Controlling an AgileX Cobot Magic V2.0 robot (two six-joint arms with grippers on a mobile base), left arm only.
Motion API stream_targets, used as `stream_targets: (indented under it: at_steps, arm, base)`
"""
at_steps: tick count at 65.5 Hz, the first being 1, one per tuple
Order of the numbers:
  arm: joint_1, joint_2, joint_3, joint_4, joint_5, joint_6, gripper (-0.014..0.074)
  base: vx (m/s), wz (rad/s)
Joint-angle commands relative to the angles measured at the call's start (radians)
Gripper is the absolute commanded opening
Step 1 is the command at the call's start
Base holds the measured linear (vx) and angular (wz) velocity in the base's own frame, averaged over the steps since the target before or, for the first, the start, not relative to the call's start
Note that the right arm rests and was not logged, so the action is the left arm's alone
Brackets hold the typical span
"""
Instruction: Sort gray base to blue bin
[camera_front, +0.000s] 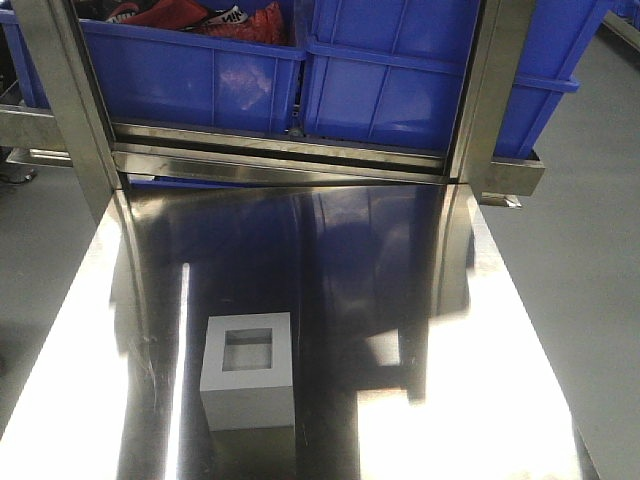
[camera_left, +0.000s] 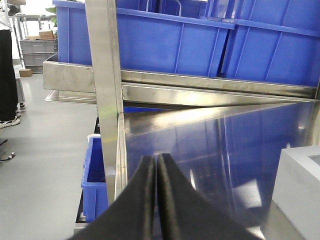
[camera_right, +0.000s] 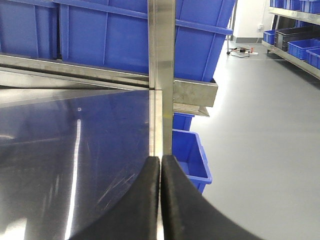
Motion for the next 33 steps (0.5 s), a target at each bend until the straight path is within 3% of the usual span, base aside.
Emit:
stream_targets:
  at_steps: [1, 33]
  arm:
    - [-0.007, -0.008, 0.028, -0.01, -0.073, -0.007, -0.0006]
    - [-0.007, -0.008, 0.028, -0.01, -0.073, -0.007, -0.0006]
  base:
    - [0.0, 0.0]
    - [0.0, 0.0]
